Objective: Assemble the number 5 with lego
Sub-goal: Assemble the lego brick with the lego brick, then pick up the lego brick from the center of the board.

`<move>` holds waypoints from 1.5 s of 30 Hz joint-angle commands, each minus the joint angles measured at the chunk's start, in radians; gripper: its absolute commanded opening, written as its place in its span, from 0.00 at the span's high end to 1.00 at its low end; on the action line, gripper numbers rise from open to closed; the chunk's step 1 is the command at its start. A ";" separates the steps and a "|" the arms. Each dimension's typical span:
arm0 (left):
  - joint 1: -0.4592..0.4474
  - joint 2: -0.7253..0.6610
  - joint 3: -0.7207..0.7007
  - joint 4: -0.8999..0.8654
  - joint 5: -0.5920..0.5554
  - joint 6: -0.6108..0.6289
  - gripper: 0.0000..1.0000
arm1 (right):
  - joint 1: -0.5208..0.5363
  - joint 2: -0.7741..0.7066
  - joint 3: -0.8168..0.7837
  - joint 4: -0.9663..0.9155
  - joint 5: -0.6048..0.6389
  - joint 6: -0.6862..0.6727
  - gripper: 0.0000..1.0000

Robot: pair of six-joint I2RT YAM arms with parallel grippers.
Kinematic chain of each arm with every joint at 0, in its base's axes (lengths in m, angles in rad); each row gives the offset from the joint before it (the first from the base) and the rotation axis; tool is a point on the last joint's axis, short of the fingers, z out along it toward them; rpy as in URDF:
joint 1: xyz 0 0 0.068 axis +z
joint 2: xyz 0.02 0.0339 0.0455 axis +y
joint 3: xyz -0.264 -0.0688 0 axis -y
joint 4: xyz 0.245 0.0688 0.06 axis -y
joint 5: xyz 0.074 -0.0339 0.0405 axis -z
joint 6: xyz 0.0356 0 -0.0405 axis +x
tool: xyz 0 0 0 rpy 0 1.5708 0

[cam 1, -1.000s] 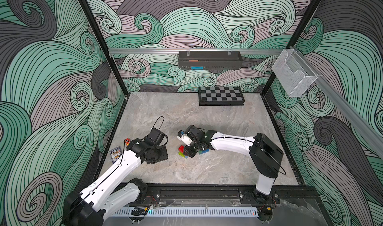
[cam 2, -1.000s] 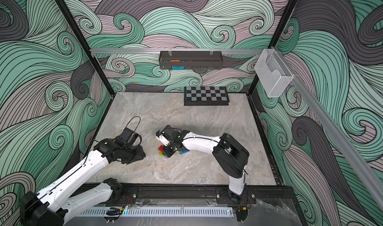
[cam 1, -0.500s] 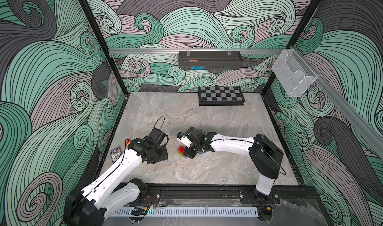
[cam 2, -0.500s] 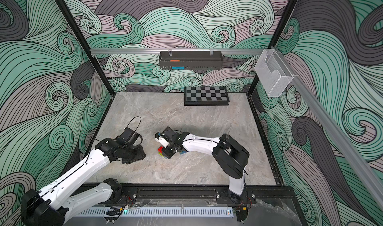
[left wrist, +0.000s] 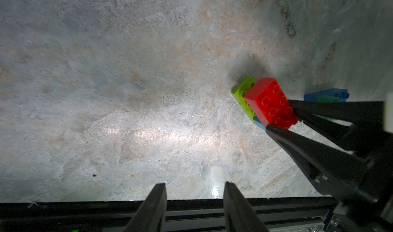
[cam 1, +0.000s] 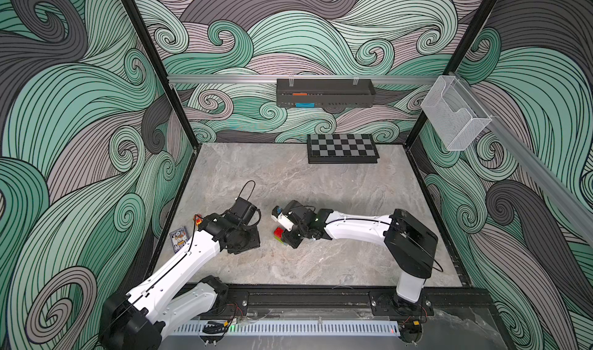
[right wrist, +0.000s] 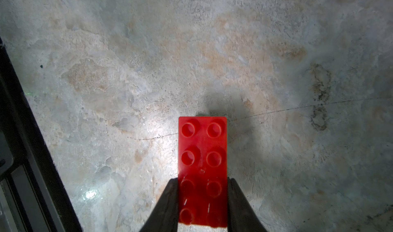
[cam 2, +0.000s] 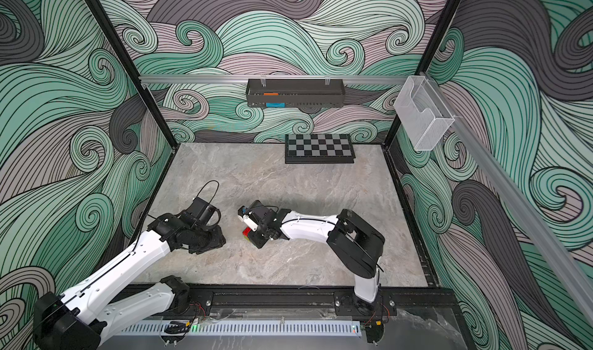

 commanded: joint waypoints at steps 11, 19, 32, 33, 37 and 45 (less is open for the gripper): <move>0.010 -0.003 0.021 -0.022 -0.001 0.004 0.52 | 0.002 0.028 -0.112 -0.025 0.052 0.088 0.98; 0.009 -0.003 0.021 -0.023 0.004 0.005 0.52 | 0.003 -0.052 -0.064 -0.068 0.058 0.076 0.67; 0.010 -0.011 0.020 -0.025 0.011 0.005 0.52 | 0.002 -0.044 0.083 -0.235 0.017 0.059 0.20; 0.010 -0.011 0.020 -0.024 0.011 0.004 0.52 | 0.003 -0.027 0.102 -0.252 0.008 0.063 0.20; 0.009 -0.012 0.020 -0.024 0.015 0.005 0.52 | 0.004 0.046 0.176 -0.307 -0.025 0.066 0.20; 0.008 -0.011 0.020 -0.022 0.016 0.008 0.52 | 0.006 0.216 0.361 -0.455 -0.002 0.077 0.22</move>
